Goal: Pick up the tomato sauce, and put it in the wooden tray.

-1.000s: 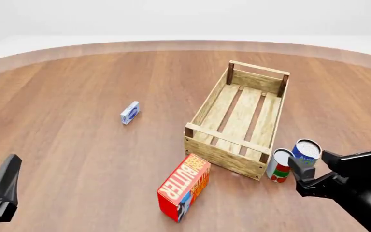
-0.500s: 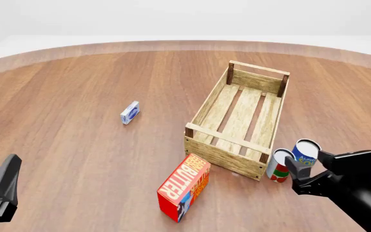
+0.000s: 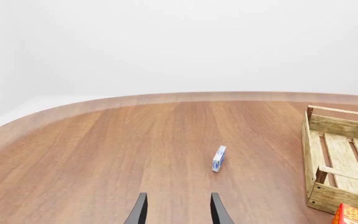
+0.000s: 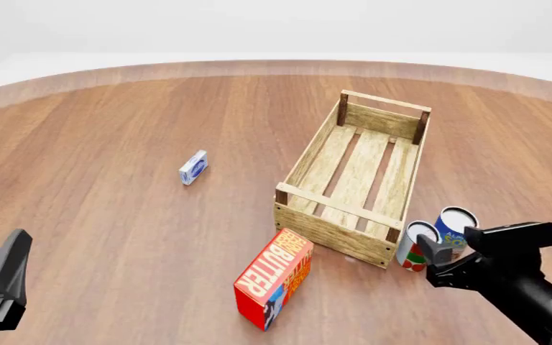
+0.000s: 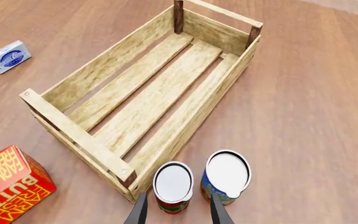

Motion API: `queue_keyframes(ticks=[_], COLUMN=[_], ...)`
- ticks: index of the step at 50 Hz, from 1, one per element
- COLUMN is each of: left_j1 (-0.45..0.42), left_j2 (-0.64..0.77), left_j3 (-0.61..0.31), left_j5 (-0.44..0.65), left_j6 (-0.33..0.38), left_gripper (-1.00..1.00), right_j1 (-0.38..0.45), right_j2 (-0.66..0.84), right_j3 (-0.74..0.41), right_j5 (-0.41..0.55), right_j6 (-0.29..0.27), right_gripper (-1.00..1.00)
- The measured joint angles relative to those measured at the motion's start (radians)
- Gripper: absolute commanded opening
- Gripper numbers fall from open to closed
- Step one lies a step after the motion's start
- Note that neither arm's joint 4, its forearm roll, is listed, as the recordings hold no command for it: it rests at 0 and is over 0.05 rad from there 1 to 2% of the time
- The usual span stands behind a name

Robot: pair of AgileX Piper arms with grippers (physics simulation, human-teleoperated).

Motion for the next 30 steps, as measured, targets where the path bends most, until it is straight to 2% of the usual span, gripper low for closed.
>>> queue_keyframes(ticks=[30], left_j1=[0.0], left_j2=[0.0], left_j3=[0.0], left_j5=[0.0], left_j6=[0.0], left_gripper=[1.0], right_j1=[0.005], right_j2=[0.159], right_j3=[0.0], right_j5=[-0.132], right_j6=[0.01], right_gripper=[1.0])
